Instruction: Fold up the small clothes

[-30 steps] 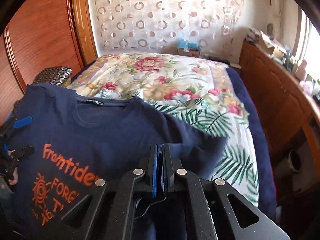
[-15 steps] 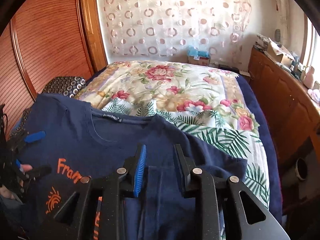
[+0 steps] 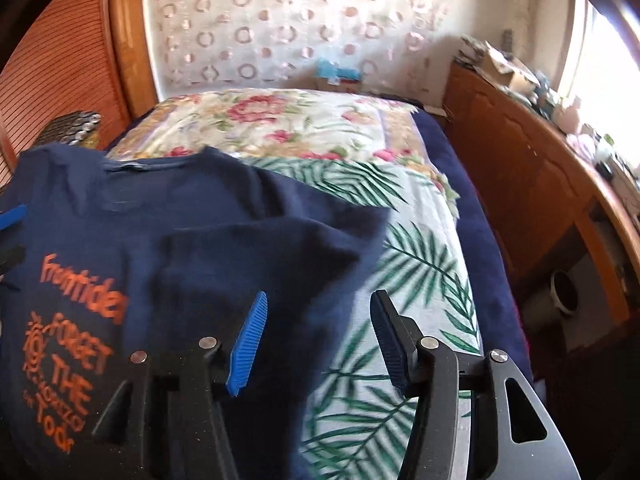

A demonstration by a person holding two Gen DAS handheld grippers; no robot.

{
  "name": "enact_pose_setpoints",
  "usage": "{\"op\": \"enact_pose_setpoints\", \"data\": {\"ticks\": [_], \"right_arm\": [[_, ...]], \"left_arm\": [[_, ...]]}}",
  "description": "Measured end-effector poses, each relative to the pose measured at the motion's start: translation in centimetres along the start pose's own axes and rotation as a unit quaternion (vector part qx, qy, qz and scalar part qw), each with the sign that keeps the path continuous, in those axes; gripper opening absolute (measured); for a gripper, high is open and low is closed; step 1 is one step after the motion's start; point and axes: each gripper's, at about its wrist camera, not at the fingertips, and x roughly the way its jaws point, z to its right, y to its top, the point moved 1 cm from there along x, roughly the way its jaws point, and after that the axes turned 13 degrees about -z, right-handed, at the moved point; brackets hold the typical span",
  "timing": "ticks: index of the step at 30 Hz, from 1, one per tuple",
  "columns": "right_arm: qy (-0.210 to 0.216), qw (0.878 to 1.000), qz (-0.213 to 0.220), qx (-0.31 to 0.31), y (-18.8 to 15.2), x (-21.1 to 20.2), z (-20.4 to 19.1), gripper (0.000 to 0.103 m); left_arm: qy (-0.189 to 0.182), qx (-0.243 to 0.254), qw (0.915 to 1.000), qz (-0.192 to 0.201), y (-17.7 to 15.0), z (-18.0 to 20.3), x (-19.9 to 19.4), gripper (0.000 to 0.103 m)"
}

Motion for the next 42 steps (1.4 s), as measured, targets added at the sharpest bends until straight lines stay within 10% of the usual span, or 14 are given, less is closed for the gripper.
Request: {"op": "enact_pose_setpoints", "data": {"ticks": [28,42], "right_arm": [[0.016,1.000,0.009,0.003,2.0,3.6,1.9,0.056],[0.017,1.000,0.007,0.003,2.1,3.5,2.0,0.056]], "left_arm": [[0.043,-0.050,0.9978,0.006,1.9,-2.1,-2.7,0.103],[0.084,-0.103,0.9912,0.006,1.7,-10.5,-7.6,0.097]]}}
